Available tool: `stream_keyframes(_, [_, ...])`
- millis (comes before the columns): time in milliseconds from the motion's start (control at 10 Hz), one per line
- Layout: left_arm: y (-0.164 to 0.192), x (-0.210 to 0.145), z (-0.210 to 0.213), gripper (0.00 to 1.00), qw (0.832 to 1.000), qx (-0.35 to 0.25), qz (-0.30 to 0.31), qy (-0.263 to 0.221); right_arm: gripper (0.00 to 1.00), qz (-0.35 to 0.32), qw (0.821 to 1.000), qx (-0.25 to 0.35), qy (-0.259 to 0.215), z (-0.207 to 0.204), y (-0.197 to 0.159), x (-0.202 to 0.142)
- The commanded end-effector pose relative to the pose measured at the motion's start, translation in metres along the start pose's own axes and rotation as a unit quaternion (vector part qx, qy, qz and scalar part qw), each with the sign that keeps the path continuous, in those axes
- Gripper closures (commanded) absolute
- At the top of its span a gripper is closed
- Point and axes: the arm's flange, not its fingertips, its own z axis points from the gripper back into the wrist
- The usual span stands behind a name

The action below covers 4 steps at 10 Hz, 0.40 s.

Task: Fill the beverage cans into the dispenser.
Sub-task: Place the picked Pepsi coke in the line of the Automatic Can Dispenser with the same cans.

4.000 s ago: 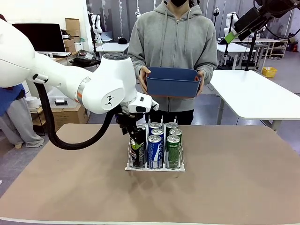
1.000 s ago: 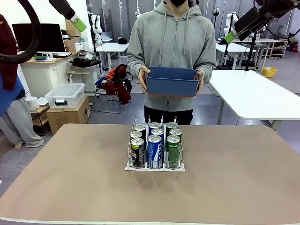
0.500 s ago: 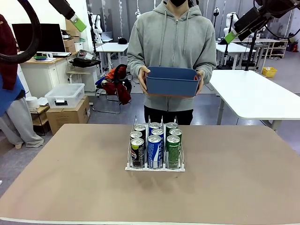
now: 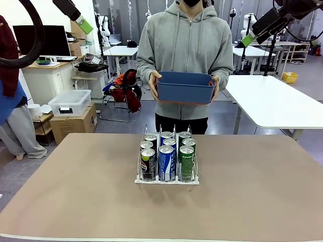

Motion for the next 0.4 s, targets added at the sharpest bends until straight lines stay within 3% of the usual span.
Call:
stream_keyframes(0, [0.0003,-0.0021,0.0014,0.00,1.000,0.000,0.000,-0.001,0.00,-0.001,1.000,0.000,-0.001,-0.0001,-0.0001,-0.0005])
stream_keyframes(300, [0.0003,-0.0021,0.0014,0.00,1.000,0.000,0.000,-0.001,0.00,-0.001,1.000,0.000,-0.001,-0.0001,-0.0001,-0.0005])
